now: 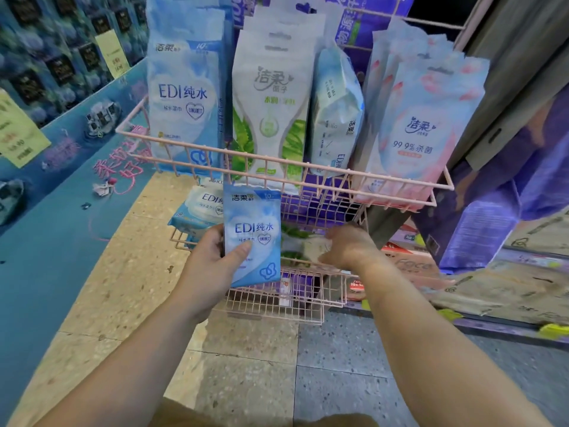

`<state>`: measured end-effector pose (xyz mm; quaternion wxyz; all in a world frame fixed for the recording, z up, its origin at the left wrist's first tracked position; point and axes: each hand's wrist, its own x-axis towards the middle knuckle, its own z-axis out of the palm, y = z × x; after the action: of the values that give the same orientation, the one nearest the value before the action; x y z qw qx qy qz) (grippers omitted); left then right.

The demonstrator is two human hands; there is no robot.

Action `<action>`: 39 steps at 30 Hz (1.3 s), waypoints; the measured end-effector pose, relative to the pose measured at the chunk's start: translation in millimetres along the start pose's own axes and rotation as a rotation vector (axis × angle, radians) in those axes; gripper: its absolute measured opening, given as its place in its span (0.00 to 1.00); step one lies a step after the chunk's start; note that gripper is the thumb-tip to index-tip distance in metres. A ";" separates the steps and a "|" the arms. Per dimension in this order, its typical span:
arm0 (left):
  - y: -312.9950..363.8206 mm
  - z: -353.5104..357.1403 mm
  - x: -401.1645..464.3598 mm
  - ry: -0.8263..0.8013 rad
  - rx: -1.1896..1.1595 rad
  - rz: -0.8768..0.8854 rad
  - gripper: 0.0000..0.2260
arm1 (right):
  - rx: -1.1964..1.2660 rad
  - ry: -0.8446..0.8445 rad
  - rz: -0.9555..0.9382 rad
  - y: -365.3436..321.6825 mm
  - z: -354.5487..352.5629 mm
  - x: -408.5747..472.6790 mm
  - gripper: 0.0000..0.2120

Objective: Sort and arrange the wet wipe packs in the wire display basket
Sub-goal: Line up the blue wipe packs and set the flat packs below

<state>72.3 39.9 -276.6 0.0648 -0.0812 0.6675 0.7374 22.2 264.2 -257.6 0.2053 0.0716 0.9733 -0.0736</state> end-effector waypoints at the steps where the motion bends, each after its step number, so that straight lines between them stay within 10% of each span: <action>1: 2.9 -0.5 -0.9 -0.012 -0.019 -0.034 0.13 | -0.020 -0.014 -0.009 0.1 -0.1 1.7 0.22; 11: 27.1 -15.0 -11.5 -0.042 -0.166 -0.251 0.09 | 0.388 -0.056 0.123 4.7 -9.2 5.7 0.28; 18: 45.6 -28.9 -21.1 -0.163 0.028 -0.271 0.15 | 1.446 0.239 0.049 1.0 -24.9 -48.2 0.06; 28: 75.7 -32.3 -32.2 -0.562 -0.053 -0.435 0.39 | 1.481 0.045 -0.049 -20.5 -34.5 -124.4 0.03; 34: 94.7 -40.9 -52.3 -0.513 -0.379 -0.365 0.41 | 1.492 -0.152 -0.314 -31.6 -68.3 -158.1 0.35; 39: 138.7 -34.9 -55.5 -0.314 -0.373 -0.121 0.42 | 1.244 0.244 -0.374 -58.7 -111.0 -159.1 0.15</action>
<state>99.4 -8.0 -133.4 0.1955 -0.0161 0.4956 0.8461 113.1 208.5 -85.2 -0.0025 0.0142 0.7616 -0.6479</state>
